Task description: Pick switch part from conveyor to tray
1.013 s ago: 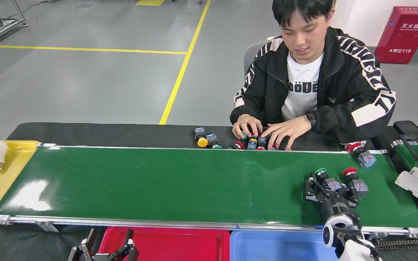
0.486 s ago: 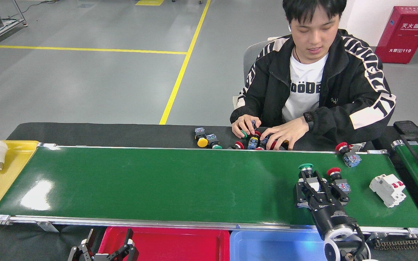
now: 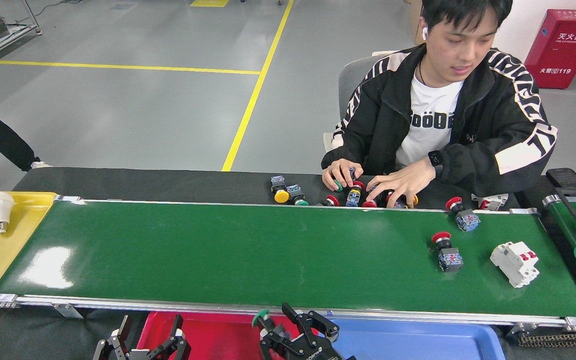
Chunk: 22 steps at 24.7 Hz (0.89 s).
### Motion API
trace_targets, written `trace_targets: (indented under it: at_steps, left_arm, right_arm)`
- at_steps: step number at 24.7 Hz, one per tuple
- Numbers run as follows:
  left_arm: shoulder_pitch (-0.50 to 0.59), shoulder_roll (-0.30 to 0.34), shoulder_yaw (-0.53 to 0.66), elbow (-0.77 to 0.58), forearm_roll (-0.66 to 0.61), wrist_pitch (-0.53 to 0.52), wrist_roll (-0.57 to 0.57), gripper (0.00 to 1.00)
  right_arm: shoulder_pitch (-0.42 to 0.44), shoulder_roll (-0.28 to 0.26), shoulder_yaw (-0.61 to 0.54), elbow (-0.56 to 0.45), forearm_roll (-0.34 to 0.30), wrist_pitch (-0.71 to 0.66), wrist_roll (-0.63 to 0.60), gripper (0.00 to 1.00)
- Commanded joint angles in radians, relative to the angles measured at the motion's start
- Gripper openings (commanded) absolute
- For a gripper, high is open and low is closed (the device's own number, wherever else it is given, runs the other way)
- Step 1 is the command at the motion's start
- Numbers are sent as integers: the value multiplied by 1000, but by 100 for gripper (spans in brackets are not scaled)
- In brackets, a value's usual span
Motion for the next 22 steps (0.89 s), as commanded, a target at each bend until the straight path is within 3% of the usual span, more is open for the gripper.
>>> trace_targets:
  at_steps: [1,6,9,12,15,17,22]
  left_arm:
    - [-10,-1,0,-13,0,4,9,100]
    - [-14,2,-1,-13,0,4,9,100]
    - [-17,1,-13,-13,-2,4,6,100]
    - [-27,-1,-55,-13,-2,14,-24,100]
    - [-32,-4,-58,-13,-2,14,-54,100]
    - [-32,-4,-58,-13,-3,14,-47,100]
    - [-35,8,-52,-13,-3,10,-27,100]
  right_arm:
    - [-26,10,-15,-15,2,21,3,96]
    - [-53,-7,-266,-42,3,92,-6,96]
    - [-26,-101,-458,-65,2,81,-38,96]
    - [59,-182,-584,-65,-3,58,-118,98]
    - [189,-187,-701,-67,-7,-26,-302,98]
    - [286,-176,-773,-67,-13,-135,-342,98]
    - [349,-121,-883,-67,-49,-238,-362,98]
